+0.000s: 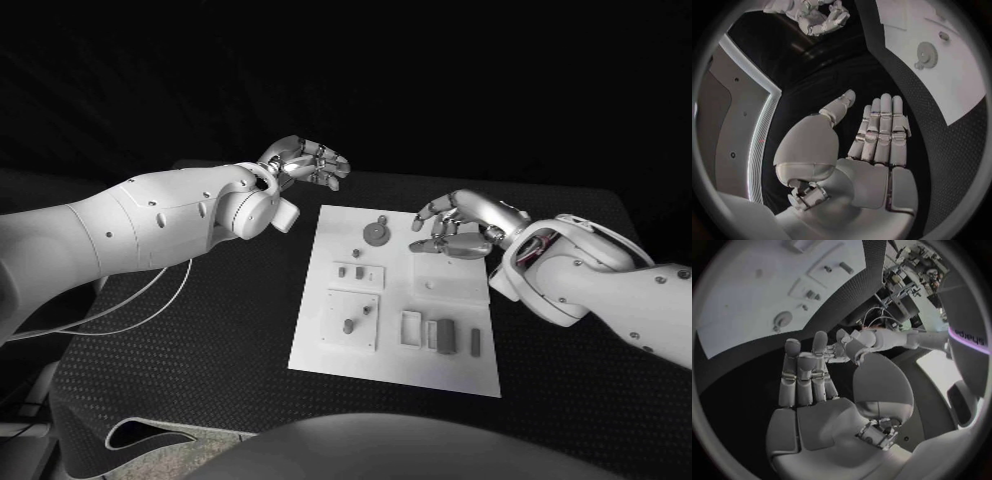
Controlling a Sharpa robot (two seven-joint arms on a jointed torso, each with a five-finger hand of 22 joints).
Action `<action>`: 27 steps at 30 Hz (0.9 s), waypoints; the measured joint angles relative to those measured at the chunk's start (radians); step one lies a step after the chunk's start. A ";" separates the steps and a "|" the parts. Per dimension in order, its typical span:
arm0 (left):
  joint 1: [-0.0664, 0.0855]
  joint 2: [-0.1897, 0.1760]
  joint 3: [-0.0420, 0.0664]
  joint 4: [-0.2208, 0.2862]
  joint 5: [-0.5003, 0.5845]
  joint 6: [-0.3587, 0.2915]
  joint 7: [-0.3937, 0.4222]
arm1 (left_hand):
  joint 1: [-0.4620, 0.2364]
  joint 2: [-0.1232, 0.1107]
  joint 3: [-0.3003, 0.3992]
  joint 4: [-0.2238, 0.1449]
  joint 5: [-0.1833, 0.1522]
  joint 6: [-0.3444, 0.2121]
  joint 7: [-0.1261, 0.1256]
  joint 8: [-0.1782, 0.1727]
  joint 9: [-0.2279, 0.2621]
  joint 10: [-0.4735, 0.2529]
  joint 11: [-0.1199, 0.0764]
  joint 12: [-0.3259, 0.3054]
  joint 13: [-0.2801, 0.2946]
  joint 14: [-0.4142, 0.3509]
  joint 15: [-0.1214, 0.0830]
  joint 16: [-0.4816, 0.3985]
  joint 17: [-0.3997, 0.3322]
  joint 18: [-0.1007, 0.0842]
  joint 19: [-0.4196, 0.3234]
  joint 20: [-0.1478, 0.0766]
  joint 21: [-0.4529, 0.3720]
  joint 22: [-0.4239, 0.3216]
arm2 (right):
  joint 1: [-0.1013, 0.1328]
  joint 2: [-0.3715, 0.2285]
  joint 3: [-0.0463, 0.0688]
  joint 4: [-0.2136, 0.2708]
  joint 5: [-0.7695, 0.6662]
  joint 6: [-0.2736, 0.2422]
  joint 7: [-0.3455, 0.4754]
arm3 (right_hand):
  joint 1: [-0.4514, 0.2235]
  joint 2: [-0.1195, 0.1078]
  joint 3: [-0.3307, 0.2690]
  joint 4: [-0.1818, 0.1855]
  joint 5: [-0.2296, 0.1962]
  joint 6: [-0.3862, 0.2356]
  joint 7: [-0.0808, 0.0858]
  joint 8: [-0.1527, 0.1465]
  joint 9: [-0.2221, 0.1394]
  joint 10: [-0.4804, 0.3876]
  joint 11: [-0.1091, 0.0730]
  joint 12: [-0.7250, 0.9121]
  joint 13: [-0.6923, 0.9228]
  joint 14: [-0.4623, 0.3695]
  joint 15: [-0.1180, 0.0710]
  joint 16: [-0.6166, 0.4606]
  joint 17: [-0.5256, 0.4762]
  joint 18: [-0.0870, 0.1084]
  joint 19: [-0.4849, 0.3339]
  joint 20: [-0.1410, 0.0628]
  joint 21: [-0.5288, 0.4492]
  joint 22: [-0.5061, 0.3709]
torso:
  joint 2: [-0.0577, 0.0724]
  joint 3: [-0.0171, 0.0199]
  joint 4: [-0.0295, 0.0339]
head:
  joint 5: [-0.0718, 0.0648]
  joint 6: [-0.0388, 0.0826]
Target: Assemble the parts on the task board
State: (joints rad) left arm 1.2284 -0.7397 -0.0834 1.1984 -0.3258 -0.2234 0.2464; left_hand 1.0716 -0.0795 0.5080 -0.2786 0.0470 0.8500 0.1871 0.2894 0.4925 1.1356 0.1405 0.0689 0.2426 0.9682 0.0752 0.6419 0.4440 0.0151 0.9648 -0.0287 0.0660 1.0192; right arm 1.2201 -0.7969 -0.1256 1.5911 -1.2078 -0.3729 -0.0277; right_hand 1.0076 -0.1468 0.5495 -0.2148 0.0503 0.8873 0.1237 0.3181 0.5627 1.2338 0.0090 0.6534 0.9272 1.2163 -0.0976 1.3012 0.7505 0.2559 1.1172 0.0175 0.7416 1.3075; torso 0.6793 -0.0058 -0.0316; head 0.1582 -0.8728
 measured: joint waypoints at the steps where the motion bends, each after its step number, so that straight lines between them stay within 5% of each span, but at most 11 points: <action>1: 0.000 0.001 0.000 0.000 0.000 0.000 0.000 | 0.000 0.000 0.000 0.000 0.000 0.000 0.000 0.000 0.000 0.000 0.000 0.000 0.000 0.000 0.000 0.000 0.000 0.000 0.000 0.000 0.000 0.000 | 0.001 -0.011 0.000 -0.003 0.022 0.012 -0.013 | -0.007 0.006 0.001 0.006 0.000 0.004 -0.007 0.009 0.013 -0.028 -0.004 0.073 0.082 0.010 -0.004 0.016 0.015 -0.001 0.010 -0.005 0.000 0.000 | -0.001 -0.0005 -0.0012 | -0.002 0.000; 4: 0.000 0.004 0.000 0.000 0.001 0.000 0.000 | 0.000 0.000 0.000 0.000 0.000 0.000 0.000 0.000 0.000 0.000 0.000 0.000 0.000 0.000 0.000 0.000 0.000 0.000 0.000 0.000 0.000 0.000 | 0.000 -0.034 -0.003 -0.014 0.071 0.078 -0.067 | -0.038 0.003 -0.001 0.024 0.000 0.023 -0.013 0.020 0.034 -0.052 -0.009 0.160 0.174 0.020 -0.014 0.056 0.048 -0.001 0.023 -0.012 0.007 0.000 | -0.003 -0.0006 -0.0031 | -0.007 0.000; 9: 0.000 0.002 0.000 -0.003 0.002 0.000 0.000 | 0.000 0.000 0.000 0.000 0.000 0.000 0.000 0.000 0.000 0.000 0.000 0.000 0.000 0.000 0.000 0.000 0.000 0.000 0.000 0.000 0.000 -0.001 | -0.001 -0.056 -0.010 -0.015 0.085 0.187 -0.155 | -0.146 0.012 -0.008 0.105 0.000 0.049 -0.026 0.034 0.060 -0.044 -0.016 0.269 0.267 0.032 -0.019 0.121 0.109 -0.015 0.047 -0.029 0.028 0.000 | -0.003 0.0006 -0.0042 | -0.014 0.000; 14: 0.000 0.002 0.000 -0.004 0.003 0.000 0.000 | 0.000 0.000 0.000 0.000 0.000 0.000 0.000 0.004 0.000 0.000 0.000 0.000 0.000 0.000 0.000 0.000 0.001 0.000 0.000 0.000 0.000 -0.001 | -0.003 -0.093 -0.044 0.006 0.090 0.291 -0.256 | -0.231 0.001 -0.006 0.164 0.000 0.065 -0.038 0.036 0.076 -0.042 -0.026 0.321 0.308 0.072 -0.029 0.169 0.222 -0.014 0.071 -0.046 0.053 0.000 | -0.002 0.0007 -0.0047 | -0.022 0.000; 20: 0.000 0.001 0.000 -0.006 0.004 0.000 0.000 | 0.000 0.000 0.000 0.000 0.000 0.000 0.000 0.004 -0.001 0.000 0.000 0.000 0.000 0.000 0.000 0.000 0.001 0.000 0.000 0.000 0.000 -0.001 | -0.021 -0.104 -0.066 0.036 0.106 0.369 -0.332 | -0.268 -0.011 0.012 0.185 0.000 0.080 -0.053 0.040 0.090 -0.028 -0.040 0.359 0.335 0.104 -0.040 0.188 0.294 -0.013 0.074 -0.057 0.073 0.000 | -0.002 0.0000 -0.0066 | -0.030 0.000; 27: 0.000 0.003 0.000 -0.007 0.005 0.001 0.000 | 0.000 0.000 0.000 0.000 0.000 0.000 0.000 0.004 -0.001 0.000 0.000 0.000 0.000 0.000 0.000 0.000 0.002 0.000 0.000 0.000 0.000 -0.001 | -0.047 -0.096 -0.074 0.039 0.116 0.411 -0.376 | -0.283 -0.011 0.014 0.192 0.000 0.081 -0.055 0.040 0.094 -0.022 -0.045 0.375 0.348 0.105 -0.041 0.192 0.313 -0.014 0.073 -0.062 0.080 0.000 | -0.002 -0.0012 -0.0059 | -0.039 0.000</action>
State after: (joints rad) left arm 1.2282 -0.7369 -0.0836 1.1911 -0.3211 -0.2226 0.2468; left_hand 1.0716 -0.0795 0.5080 -0.2786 0.0470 0.8500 0.1871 0.2932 0.4917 1.1357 0.1405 0.0689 0.2427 0.9682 0.0751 0.6419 0.4459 0.0150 0.9648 -0.0287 0.0660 1.0182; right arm 1.1727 -0.8933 -0.2001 1.6304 -1.0915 0.0383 -0.4041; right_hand 0.7244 -0.1581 0.5630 -0.0232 0.0503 0.9688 0.0692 0.3579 0.6565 1.2119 -0.0357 1.0288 1.2752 1.3215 -0.1390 1.4929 1.0637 0.2424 1.1898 -0.0447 0.8217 1.3074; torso 0.6769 -0.0070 -0.0376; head 0.1194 -0.8728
